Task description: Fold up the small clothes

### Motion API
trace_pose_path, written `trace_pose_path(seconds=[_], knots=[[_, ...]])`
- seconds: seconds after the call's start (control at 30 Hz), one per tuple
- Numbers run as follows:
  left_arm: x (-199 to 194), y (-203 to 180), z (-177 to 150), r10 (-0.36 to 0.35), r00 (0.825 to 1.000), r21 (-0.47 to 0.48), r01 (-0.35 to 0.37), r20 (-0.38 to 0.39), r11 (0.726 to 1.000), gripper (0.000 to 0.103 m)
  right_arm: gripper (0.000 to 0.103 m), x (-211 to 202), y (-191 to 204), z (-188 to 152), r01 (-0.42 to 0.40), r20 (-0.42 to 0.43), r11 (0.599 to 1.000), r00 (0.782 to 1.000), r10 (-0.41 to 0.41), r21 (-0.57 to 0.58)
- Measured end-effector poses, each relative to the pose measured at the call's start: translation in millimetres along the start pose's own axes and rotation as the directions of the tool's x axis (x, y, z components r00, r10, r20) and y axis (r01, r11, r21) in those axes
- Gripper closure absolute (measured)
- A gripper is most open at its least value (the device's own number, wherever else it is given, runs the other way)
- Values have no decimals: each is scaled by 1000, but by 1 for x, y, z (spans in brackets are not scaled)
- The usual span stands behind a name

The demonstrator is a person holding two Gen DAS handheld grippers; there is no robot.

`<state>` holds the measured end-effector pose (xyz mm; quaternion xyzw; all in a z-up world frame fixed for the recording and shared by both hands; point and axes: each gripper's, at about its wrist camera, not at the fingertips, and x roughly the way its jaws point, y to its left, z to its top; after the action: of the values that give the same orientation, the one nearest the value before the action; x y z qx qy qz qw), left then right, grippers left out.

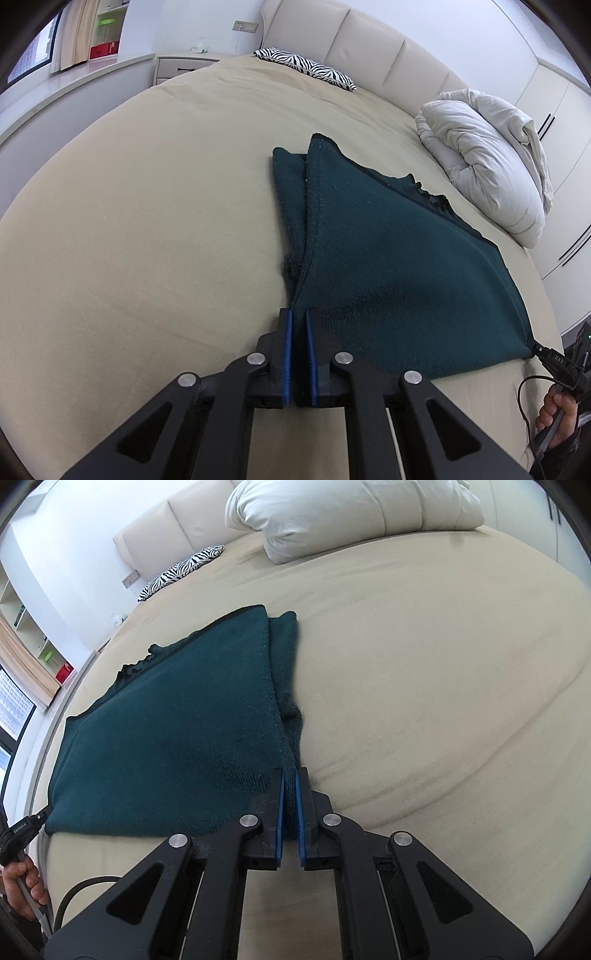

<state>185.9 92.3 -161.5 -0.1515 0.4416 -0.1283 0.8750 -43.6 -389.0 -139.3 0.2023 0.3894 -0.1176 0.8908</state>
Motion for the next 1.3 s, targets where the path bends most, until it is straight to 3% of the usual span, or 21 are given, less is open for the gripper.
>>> trace_pose_path(seconds=[0.23, 0.6, 0.87, 0.97, 1.1, 1.13, 1.27, 1.3], knots=[[2, 2, -3, -5, 1000, 2, 5, 4, 1000, 93, 99, 12, -5, -3, 2, -23, 1000, 1000, -1, 18], [1, 5, -10, -18, 1000, -26, 19, 20, 999, 94, 98, 33, -10, -6, 47, -8, 998, 999, -47, -49], [2, 6, -8, -24, 1000, -33, 24, 13, 999, 89, 97, 50, -24, -5, 35, -3, 999, 999, -35, -20], [-7, 4, -6, -17, 1000, -47, 18, 12, 999, 83, 92, 51, -27, -3, 29, 6, 999, 1000, -29, -13], [-34, -7, 5, 43, 995, -25, -41, 94, 999, 81, 66, 34, -28, 8, 73, 58, 996, 995, -76, 54], [-38, -12, 10, 48, 992, -15, -47, 114, 999, 80, 63, 28, -28, 14, 73, 81, 995, 994, -78, 73], [-35, -42, 39, 37, 984, 50, -47, 175, 998, 58, 63, 21, -7, 46, 15, 140, 999, 990, -20, 43], [-29, -53, 46, 31, 982, 73, -46, 187, 996, 58, 63, 22, 2, 50, -5, 136, 1000, 991, 2, 25]])
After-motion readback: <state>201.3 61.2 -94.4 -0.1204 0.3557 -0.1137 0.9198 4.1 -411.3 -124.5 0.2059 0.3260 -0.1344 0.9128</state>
